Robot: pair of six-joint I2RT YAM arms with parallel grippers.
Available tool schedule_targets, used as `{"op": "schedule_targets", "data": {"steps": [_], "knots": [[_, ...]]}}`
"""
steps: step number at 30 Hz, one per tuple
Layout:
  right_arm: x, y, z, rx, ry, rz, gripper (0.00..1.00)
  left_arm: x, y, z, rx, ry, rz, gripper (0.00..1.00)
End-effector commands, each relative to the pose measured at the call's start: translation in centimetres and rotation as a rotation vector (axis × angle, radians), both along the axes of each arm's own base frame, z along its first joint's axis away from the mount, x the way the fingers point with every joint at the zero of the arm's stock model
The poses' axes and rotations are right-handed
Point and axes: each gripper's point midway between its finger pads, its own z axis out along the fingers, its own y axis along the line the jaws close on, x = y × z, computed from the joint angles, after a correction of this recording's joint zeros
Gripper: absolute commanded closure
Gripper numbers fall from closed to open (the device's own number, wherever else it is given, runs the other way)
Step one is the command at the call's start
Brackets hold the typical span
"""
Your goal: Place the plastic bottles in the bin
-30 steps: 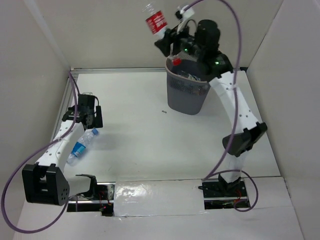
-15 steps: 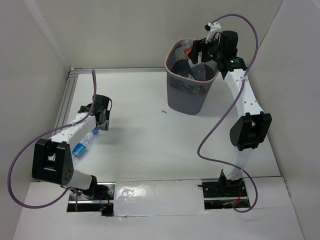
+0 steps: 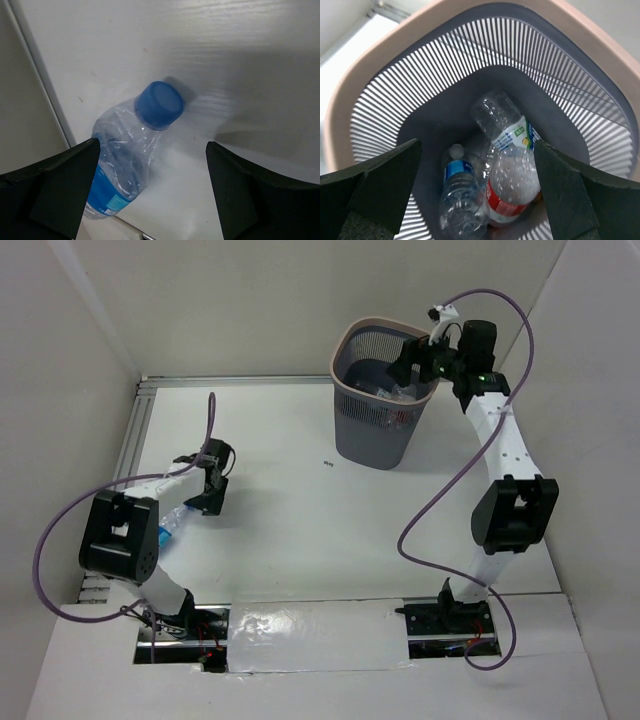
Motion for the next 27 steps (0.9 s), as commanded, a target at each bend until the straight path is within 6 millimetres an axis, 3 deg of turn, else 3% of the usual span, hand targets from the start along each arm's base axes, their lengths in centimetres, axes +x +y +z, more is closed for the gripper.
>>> {"op": "schedule_targets", "data": {"steps": [1,8,15,18,19,20,27], "knots": [[-2.4,-0.8,4.9,0.042,-0.128,0.014,0.00,0.5,-0.9,-1.5,-0.074,0.080,-0.086,0.01],[-4.0,-3.2,4.6,0.074,-0.130,-0.003,0.00,2.6,-0.1,-2.2,-0.080,0.107,-0.123,0.02],[-5.0,-4.7,3.8,0.083,-0.117,-0.005,0.00,1.8,-0.1,-4.1,-0.126,0.180,-0.131,0.11],[-5.5,-4.8,4.3,0.086,-0.128,0.009,0.00,1.4,0.0,-4.6,-0.126,0.198,-0.129,0.31],[-5.6,-4.7,4.3,0.088,-0.128,0.018,0.00,1.4,0.0,-4.6,-0.126,0.198,-0.129,0.47],[-5.6,-4.7,4.3,0.088,-0.128,0.018,0.00,1.4,0.0,-4.6,-0.126,0.198,-0.129,0.52],[-5.6,-4.1,5.1,0.092,-0.150,0.036,0.00,2.5,-0.6,-3.5,-0.138,0.166,-0.134,0.76]]}}
